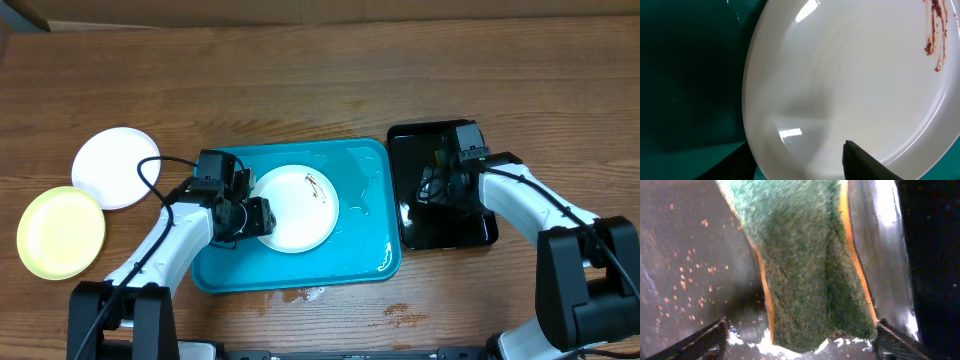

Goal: Clean dirty plates on tray and stack at the side
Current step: 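Rinse the sponge in the black tray water with the right gripper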

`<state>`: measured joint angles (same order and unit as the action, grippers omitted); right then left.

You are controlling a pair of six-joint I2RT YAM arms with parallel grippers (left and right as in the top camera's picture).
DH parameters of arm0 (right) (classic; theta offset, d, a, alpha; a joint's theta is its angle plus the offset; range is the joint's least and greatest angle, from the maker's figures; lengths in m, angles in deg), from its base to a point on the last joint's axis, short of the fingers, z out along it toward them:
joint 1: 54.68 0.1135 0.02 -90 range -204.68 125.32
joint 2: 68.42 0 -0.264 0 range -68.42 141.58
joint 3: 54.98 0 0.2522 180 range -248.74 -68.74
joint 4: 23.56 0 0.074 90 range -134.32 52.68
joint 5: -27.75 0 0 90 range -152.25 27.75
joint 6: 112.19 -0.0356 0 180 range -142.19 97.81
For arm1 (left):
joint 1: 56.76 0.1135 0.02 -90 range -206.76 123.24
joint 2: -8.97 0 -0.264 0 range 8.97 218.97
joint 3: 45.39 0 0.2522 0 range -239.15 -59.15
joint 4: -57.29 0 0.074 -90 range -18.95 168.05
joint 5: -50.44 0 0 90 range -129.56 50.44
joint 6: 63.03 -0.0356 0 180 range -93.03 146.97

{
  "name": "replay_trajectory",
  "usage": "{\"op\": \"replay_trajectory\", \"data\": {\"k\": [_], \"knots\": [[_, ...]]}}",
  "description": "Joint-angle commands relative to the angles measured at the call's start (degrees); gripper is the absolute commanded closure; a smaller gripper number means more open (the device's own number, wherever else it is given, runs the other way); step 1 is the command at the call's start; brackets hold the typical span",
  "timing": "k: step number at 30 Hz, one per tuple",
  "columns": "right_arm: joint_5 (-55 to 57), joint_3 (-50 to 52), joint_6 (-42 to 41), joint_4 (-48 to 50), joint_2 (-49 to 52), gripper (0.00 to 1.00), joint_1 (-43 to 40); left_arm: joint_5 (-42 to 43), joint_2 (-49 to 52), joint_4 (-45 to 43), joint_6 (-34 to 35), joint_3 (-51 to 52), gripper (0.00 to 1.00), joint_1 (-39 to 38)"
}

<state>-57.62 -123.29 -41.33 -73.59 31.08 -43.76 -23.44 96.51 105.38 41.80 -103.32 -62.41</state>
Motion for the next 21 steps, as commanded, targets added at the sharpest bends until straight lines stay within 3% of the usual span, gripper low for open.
{"op": "replay_trajectory", "data": {"k": [1, 4, 12, 21], "knots": [[0.1, 0.2, 0.2, 3.1, -0.1, 0.13, -0.1, 1.6, 0.1, -0.2, 0.6, 0.4, 0.44, -0.2], [4.6, 0.2, 0.2, 5.7, -0.1, 0.15, -0.1, 1.6, 0.1, -0.5, 0.6, 0.4, 0.45, -0.2], [4.3, 0.2, 0.1, 5.9, 0.2, 0.33, -0.1, 1.5, 0.1, -0.3, 0.6, 0.4, 0.45, -0.2], [-4.7, 0.2, 0.1, 3.1, 0.5, 0.42, -0.1, 1.5, 0.1, -1.3, 0.6, 0.4, 0.45, -0.2]]}}
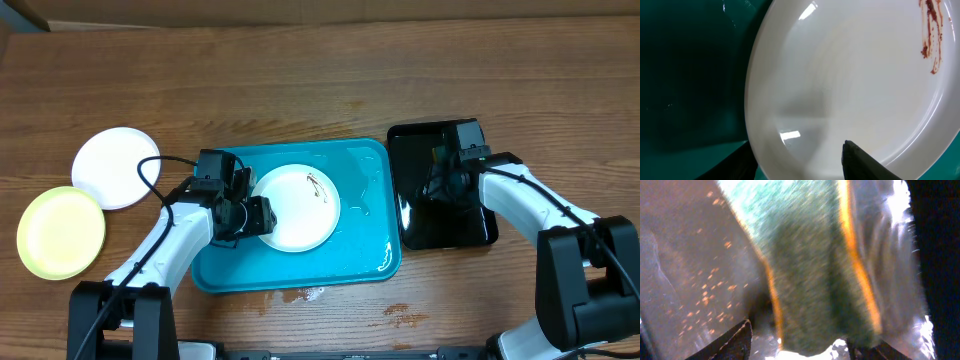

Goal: Clean dirty plates on tray and stack at the side
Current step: 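Rinse the sponge in the black tray water with the right gripper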

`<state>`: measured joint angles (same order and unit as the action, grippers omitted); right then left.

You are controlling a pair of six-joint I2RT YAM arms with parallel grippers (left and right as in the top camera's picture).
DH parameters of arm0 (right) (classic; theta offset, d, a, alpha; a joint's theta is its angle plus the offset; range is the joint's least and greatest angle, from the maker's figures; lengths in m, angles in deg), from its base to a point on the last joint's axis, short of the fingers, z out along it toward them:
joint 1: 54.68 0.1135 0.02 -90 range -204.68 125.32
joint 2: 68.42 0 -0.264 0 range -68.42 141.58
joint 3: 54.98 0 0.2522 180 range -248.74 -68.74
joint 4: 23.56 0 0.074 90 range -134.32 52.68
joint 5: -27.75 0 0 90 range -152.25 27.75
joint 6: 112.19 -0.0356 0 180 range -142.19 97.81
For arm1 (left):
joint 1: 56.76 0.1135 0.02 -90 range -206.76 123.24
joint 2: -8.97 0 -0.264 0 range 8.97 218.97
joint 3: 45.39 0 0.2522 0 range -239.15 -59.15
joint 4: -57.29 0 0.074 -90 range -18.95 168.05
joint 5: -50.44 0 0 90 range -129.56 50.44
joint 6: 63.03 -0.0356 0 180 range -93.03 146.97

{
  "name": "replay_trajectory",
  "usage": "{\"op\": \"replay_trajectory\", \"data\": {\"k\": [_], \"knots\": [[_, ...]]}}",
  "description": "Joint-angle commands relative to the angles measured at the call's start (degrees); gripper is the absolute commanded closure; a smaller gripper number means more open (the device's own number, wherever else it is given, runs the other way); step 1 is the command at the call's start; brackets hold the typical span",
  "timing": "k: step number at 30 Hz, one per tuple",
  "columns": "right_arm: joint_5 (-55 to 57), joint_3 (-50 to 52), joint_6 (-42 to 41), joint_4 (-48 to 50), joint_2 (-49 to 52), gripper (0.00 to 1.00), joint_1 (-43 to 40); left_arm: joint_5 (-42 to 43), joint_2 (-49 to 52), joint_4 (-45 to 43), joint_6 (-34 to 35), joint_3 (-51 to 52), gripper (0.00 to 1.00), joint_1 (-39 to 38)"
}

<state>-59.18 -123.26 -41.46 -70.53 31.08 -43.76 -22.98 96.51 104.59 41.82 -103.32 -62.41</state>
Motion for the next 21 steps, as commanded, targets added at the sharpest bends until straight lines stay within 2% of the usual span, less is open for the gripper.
{"op": "replay_trajectory", "data": {"k": [1, 9, 11, 13, 17, 21], "knots": [[-3.1, 0.2, 0.2, 0.2, 0.5, 0.42, -0.1, 1.0, 0.1, -0.6, 0.6, 0.4, 0.45, -0.2], [5.4, 0.2, 0.3, 1.9, 0.5, 0.45, -0.1, 1.0, 0.1, -0.6, 0.6, 0.4, 0.45, -0.2], [4.6, 0.2, 0.3, 1.8, 0.5, 0.57, -0.1, 1.0, 0.1, -0.6, 0.6, 0.4, 0.45, -0.2], [3.0, 0.0, 0.3, 1.8, 0.5, 0.62, -0.1, 1.0, 0.1, -0.6, 0.6, 0.4, 0.45, -0.2], [2.7, -1.0, 1.7, 0.9, 0.5, 0.64, -0.1, 1.0, 0.1, -0.7, 0.6, 0.4, 0.45, -0.2], [-1.8, -2.3, 3.0, -0.4, 0.5, 0.72, -0.1, 1.0, 0.1, -0.7, 0.6, 0.4, 0.45, -0.2]]}}
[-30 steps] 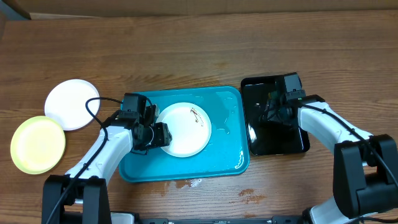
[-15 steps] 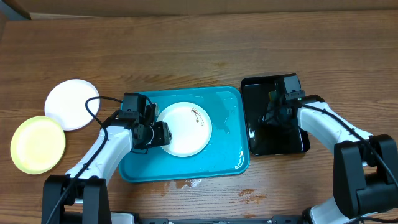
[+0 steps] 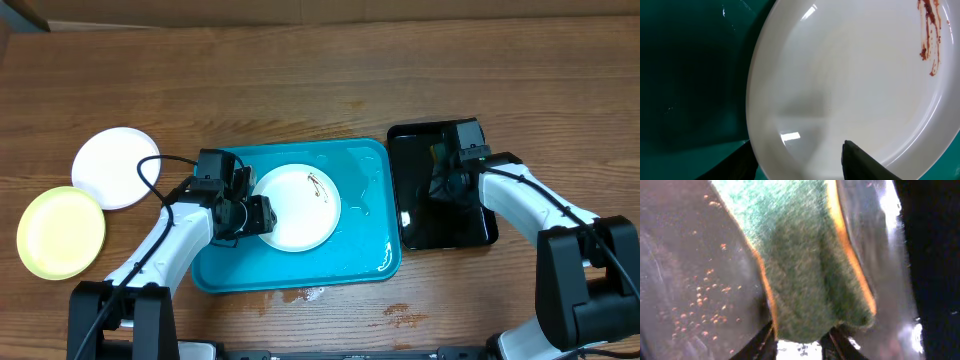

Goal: Clean dirty plates on tray and stack at the side
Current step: 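Rinse the sponge in the black tray water with the right gripper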

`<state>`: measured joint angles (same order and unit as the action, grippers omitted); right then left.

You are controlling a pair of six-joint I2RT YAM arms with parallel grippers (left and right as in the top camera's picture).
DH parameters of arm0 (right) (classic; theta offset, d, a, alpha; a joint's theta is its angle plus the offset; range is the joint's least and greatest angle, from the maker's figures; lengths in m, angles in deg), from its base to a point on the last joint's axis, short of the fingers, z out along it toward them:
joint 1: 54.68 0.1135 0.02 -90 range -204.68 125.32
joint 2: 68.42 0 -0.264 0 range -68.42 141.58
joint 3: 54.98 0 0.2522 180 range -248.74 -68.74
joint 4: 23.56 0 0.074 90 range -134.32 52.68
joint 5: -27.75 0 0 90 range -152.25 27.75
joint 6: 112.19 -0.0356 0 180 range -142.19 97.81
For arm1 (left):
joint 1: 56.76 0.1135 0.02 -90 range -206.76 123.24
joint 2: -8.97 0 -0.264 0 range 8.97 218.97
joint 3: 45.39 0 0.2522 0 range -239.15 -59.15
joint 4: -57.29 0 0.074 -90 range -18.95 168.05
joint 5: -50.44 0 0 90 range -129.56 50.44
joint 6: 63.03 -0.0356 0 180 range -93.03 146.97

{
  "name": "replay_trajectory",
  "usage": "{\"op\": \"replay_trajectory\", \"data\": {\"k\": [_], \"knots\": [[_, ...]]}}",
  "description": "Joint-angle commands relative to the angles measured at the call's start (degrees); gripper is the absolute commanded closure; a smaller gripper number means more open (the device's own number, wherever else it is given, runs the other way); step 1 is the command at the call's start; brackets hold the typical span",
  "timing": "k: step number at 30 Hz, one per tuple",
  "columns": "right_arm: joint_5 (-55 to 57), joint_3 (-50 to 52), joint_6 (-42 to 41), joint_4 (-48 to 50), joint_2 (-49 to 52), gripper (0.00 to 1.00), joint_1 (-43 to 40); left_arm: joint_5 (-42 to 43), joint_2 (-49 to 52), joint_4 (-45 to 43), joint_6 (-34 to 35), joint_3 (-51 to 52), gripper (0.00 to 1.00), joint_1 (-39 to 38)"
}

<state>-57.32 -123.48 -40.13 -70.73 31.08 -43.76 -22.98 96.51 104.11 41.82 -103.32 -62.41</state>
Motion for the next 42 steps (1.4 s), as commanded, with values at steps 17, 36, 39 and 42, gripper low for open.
{"op": "replay_trajectory", "data": {"k": [17, 36, 39, 42], "knots": [[-1.8, -8.4, 4.9, -5.2, 0.4, 0.49, -0.1, 1.0, 0.1, -0.2, 0.6, 0.4, 0.45, -0.2], [5.6, -8.3, 7.9, -1.1, 0.7, 0.3, -0.1, 1.0, 0.1, -0.2, 0.6, 0.4, 0.45, -0.2], [5.6, -8.3, 10.5, 0.6, 1.5, 0.25, -0.1, 1.0, 0.1, -0.2, 0.6, 0.4, 0.45, -0.2], [5.6, -8.3, 11.0, 1.0, 3.2, 0.23, -0.1, 1.0, 0.1, -0.1, 0.6, 0.4, 0.45, -0.2]]}}
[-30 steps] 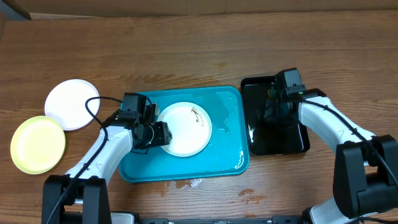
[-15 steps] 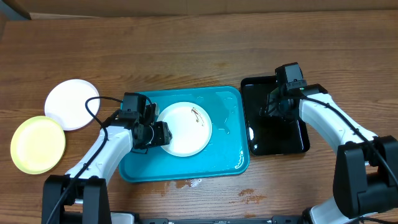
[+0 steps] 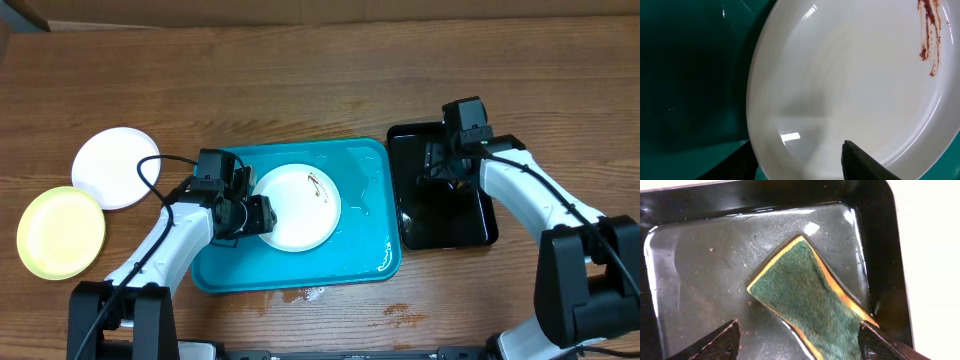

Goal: Clean dirty plates on tray and stack at the side
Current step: 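Rinse the sponge in the black tray water with the right gripper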

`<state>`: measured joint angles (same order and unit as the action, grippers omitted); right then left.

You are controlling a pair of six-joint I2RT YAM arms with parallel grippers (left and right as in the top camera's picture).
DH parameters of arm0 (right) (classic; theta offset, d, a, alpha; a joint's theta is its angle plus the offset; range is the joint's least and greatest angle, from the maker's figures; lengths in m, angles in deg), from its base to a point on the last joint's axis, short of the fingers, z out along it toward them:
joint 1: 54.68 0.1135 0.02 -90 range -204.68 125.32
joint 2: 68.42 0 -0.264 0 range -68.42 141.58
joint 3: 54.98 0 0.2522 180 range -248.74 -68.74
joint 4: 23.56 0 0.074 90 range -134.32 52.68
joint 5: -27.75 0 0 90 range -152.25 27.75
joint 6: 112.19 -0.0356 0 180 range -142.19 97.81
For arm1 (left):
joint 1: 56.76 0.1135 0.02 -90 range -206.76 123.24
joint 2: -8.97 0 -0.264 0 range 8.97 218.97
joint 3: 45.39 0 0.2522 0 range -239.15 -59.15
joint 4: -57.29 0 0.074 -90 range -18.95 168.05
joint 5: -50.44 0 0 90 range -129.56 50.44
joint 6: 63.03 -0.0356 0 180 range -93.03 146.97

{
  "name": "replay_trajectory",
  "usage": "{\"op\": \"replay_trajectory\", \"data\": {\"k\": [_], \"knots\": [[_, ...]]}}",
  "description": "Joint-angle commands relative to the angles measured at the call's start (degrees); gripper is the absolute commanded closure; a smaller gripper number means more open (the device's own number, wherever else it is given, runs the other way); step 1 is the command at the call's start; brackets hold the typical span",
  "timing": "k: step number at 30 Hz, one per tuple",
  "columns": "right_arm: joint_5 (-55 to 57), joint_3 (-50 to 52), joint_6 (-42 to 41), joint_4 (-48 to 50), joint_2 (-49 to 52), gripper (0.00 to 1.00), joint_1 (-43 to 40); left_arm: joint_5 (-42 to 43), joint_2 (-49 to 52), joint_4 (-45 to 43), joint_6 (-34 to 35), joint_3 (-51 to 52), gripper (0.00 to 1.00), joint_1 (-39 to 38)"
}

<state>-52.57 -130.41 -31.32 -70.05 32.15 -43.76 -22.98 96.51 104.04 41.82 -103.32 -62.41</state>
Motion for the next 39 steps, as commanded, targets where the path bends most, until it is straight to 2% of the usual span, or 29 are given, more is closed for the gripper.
{"op": "replay_trajectory", "data": {"k": [1, 4, 6, 12, 14, 25, 31, 36, 39], "knots": [[0.8, -1.4, 2.1, 0.4, 2.6, 0.23, -0.1, 1.0, 0.1, 0.0, 0.6, 0.4, 0.45, -0.2], [0.3, -1.4, 2.1, 0.1, 3.9, 0.24, -0.1, 1.0, 0.1, 0.0, 0.6, 0.4, 0.45, -0.2], [-2.9, -1.5, 2.1, -0.9, 3.9, 0.29, 0.0, 1.0, 0.1, -0.1, 0.6, 0.4, 0.45, -0.2], [-22.1, -3.8, 2.1, -5.2, 3.4, 0.31, 0.0, 1.0, 0.1, -0.1, 0.6, 0.4, 0.45, -0.2], [-23.5, -4.8, 2.1, -6.5, 3.4, 0.32, 0.0, 1.0, 0.1, 0.1, 0.6, 0.4, 0.45, -0.2], [-19.5, -11.6, 1.6, -13.9, 3.4, 0.33, -0.2, 1.0, 0.1, 0.7, 0.6, 0.4, 0.45, -0.2], [-10.1, -11.3, -7.6, -17.0, 3.4, 0.33, -0.2, 0.8, 0.1, 0.8, 0.6, 0.4, 0.5, -0.2], [-9.3, -9.7, -10.5, -16.8, 3.4, 0.32, -0.2, 0.8, 0.1, 0.8, 0.6, 0.4, 0.53, -0.2], [-9.3, -6.6, -10.4, -13.3, 3.4, 0.31, -0.2, 0.8, 0.2, 0.9, 0.6, 0.6, 0.53, -0.2]]}}
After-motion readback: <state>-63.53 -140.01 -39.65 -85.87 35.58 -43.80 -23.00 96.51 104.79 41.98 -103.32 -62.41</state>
